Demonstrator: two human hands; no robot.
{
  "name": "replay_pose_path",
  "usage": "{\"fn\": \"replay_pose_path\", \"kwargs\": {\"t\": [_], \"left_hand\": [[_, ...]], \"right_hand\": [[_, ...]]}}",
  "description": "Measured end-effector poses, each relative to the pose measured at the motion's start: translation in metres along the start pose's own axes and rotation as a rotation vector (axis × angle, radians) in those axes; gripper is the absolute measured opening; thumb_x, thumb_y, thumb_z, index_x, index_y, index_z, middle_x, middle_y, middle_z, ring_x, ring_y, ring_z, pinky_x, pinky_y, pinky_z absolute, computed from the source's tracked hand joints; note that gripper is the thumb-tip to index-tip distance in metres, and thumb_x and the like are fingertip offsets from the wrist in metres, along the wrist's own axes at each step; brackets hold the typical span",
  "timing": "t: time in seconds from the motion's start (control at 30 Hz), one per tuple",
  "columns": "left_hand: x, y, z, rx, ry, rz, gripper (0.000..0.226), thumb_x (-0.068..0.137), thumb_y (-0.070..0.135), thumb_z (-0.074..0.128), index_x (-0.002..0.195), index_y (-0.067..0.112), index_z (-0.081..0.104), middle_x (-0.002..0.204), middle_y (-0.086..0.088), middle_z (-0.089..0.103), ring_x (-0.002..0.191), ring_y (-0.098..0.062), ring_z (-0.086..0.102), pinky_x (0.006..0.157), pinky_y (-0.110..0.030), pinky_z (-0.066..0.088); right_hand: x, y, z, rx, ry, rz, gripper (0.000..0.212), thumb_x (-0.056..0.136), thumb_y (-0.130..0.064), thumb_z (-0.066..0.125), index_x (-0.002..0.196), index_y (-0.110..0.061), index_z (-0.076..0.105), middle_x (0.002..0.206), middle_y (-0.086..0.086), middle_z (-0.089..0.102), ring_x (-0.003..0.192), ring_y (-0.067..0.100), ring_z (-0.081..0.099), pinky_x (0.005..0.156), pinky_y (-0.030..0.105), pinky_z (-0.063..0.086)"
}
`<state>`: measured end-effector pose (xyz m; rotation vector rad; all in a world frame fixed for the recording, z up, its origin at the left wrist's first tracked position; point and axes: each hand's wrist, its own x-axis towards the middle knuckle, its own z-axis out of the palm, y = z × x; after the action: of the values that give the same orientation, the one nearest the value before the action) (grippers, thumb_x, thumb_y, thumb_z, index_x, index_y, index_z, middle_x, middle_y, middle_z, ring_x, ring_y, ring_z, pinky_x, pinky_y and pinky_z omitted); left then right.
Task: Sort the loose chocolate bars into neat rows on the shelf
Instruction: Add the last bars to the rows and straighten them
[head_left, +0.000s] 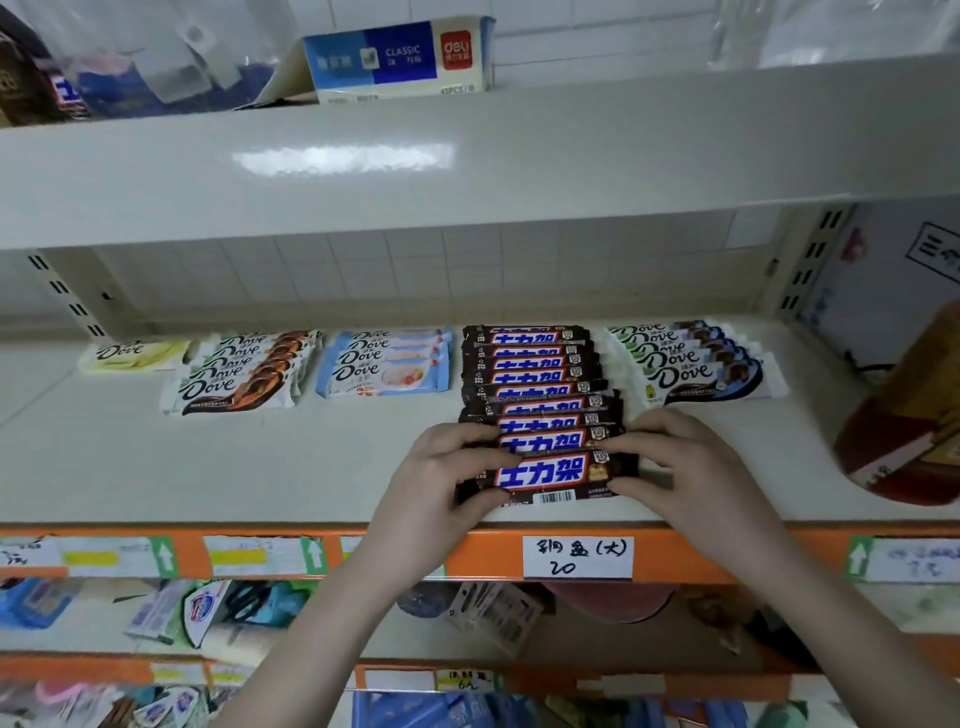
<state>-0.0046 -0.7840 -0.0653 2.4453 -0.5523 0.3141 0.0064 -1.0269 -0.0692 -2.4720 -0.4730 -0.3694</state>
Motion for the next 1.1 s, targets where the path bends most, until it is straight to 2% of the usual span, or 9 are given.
{"fn": "replay_pose_path", "kwargs": {"t": [0.17, 0.33, 0.4, 0.47, 0.57, 0.67, 0.77, 1.0, 1.1], "left_hand": [[0.004, -0.006, -0.004, 0.039, -0.050, 0.033, 0.039, 0.080, 0.028, 0.070, 0.118, 0.026, 0.065, 0.130, 0.009, 0.056, 0.115, 0.004, 0.042, 0.093, 0.003, 0.022], [0.008, -0.010, -0.003, 0.058, -0.050, 0.015, 0.041, 0.081, 0.030, 0.069, 0.121, 0.026, 0.063, 0.132, 0.007, 0.056, 0.123, -0.006, 0.048, 0.094, -0.005, 0.029], [0.008, -0.012, -0.003, 0.054, -0.060, 0.014, 0.041, 0.082, 0.030, 0.068, 0.122, 0.027, 0.062, 0.133, 0.007, 0.055, 0.124, -0.006, 0.047, 0.094, 0.000, 0.025], [0.007, -0.012, -0.003, 0.037, -0.056, 0.021, 0.040, 0.085, 0.031, 0.063, 0.125, 0.025, 0.060, 0.137, 0.005, 0.051, 0.129, -0.008, 0.042, 0.100, -0.003, 0.024], [0.012, -0.012, -0.004, 0.079, -0.081, 0.045, 0.052, 0.092, 0.042, 0.042, 0.140, 0.023, 0.042, 0.149, 0.007, 0.030, 0.142, -0.008, 0.017, 0.114, -0.018, 0.012], [0.022, -0.017, -0.001, 0.211, -0.204, 0.017, 0.064, 0.091, 0.051, 0.024, 0.149, 0.025, 0.012, 0.156, 0.010, 0.005, 0.143, -0.004, -0.006, 0.115, -0.018, -0.004], [0.025, -0.020, 0.004, 0.229, -0.292, -0.026, 0.064, 0.095, 0.049, 0.023, 0.149, 0.025, 0.000, 0.157, 0.008, -0.005, 0.139, 0.001, -0.015, 0.114, -0.019, -0.008], [0.025, -0.023, 0.009, 0.188, -0.299, -0.052, 0.067, 0.093, 0.051, 0.023, 0.148, 0.026, -0.005, 0.156, 0.010, -0.010, 0.138, 0.002, -0.018, 0.112, -0.017, -0.006], [0.025, -0.022, 0.010, 0.185, -0.302, -0.059, 0.068, 0.092, 0.053, 0.022, 0.148, 0.027, -0.007, 0.157, 0.010, -0.011, 0.138, 0.002, -0.018, 0.113, -0.018, -0.004]], "right_hand": [[0.004, -0.002, 0.001, 0.014, -0.048, 0.023, 0.034, 0.076, -0.016, 0.071, 0.108, -0.023, 0.065, 0.104, -0.010, 0.060, 0.093, 0.008, 0.055, 0.080, 0.020, 0.041], [0.009, -0.006, 0.003, 0.018, -0.037, 0.049, 0.033, 0.076, -0.014, 0.071, 0.107, -0.021, 0.065, 0.102, -0.007, 0.063, 0.089, 0.008, 0.055, 0.079, 0.022, 0.043], [0.009, -0.005, 0.003, 0.002, -0.050, 0.041, 0.032, 0.077, -0.016, 0.070, 0.108, -0.021, 0.064, 0.104, -0.008, 0.061, 0.093, 0.010, 0.056, 0.081, 0.023, 0.043], [0.009, -0.004, 0.001, -0.035, -0.045, 0.005, 0.035, 0.080, -0.027, 0.066, 0.114, -0.022, 0.061, 0.111, -0.010, 0.057, 0.103, 0.011, 0.054, 0.085, 0.021, 0.041], [0.015, -0.004, -0.002, -0.102, -0.154, -0.008, 0.064, 0.084, -0.057, 0.038, 0.140, -0.026, 0.031, 0.145, -0.017, 0.026, 0.131, 0.002, 0.027, 0.105, 0.024, 0.027], [0.025, -0.004, 0.001, -0.142, -0.325, 0.022, 0.081, 0.076, -0.069, 0.015, 0.146, -0.029, 0.003, 0.150, -0.018, -0.004, 0.136, -0.003, -0.003, 0.109, 0.022, 0.004], [0.030, -0.006, 0.006, -0.124, -0.366, 0.045, 0.081, 0.076, -0.068, 0.013, 0.145, -0.028, 0.002, 0.154, -0.012, -0.004, 0.131, -0.006, -0.008, 0.107, 0.020, 0.001], [0.027, -0.015, 0.011, -0.025, -0.350, 0.024, 0.067, 0.086, -0.058, 0.026, 0.145, -0.031, 0.009, 0.153, -0.016, 0.006, 0.120, -0.018, -0.002, 0.099, 0.006, 0.006], [0.026, -0.018, 0.013, -0.023, -0.341, 0.020, 0.064, 0.090, -0.053, 0.029, 0.146, -0.028, 0.010, 0.154, -0.014, 0.007, 0.121, -0.016, -0.003, 0.100, 0.010, 0.007]]}}
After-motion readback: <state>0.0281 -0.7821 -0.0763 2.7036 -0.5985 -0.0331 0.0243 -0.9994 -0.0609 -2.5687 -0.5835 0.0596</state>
